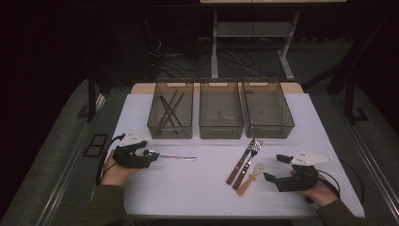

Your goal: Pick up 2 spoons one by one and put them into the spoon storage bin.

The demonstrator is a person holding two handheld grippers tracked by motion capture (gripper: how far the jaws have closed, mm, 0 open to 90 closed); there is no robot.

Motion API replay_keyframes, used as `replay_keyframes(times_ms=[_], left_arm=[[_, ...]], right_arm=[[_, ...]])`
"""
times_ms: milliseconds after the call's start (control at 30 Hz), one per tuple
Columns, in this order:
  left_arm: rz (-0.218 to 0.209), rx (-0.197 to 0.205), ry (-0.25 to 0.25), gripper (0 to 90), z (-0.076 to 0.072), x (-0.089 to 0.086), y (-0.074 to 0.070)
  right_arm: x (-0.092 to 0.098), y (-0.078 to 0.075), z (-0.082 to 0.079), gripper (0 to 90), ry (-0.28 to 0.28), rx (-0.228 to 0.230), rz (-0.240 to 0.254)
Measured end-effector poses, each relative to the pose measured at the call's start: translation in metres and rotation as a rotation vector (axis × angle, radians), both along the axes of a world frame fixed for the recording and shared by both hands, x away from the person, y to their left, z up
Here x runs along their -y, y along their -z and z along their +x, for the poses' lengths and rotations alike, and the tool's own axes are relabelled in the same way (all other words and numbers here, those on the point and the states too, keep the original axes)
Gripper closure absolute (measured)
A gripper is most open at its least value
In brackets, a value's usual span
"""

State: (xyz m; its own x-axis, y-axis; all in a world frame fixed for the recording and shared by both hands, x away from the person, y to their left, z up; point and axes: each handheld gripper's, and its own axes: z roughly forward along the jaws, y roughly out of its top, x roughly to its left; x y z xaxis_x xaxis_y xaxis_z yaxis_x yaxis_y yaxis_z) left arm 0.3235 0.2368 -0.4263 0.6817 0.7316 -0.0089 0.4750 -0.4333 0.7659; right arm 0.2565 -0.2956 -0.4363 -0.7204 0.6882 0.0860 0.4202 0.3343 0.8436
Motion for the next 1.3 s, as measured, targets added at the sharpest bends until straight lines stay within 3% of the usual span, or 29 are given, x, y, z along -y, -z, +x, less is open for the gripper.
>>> replay_keyframes(times_ms=[200, 567, 867, 1300], left_arm=[[0.000, -0.029, -0.037, 34.2, 0.005, -0.007, 0.005], [0.046, -0.054, -0.042, 39.3, 0.011, -0.007, 0.012], [0.047, -0.098, -0.013, 47.8, 0.012, -0.006, 0.016], [0.062, -0.103, 0.021, 55.0, 0.011, -0.007, 0.017]], right_arm=[[0.000, 0.000, 0.000, 13.5, 0.000, -0.001, -0.001], [0.000, 0.001, 0.000, 13.5, 0.000, 0.000, -0.004], [0.000, 0.000, 0.000, 13.5, 0.000, 0.000, -0.003], [0.000, 0.000, 0.000, 13.5, 0.001, 0.001, -0.004]])
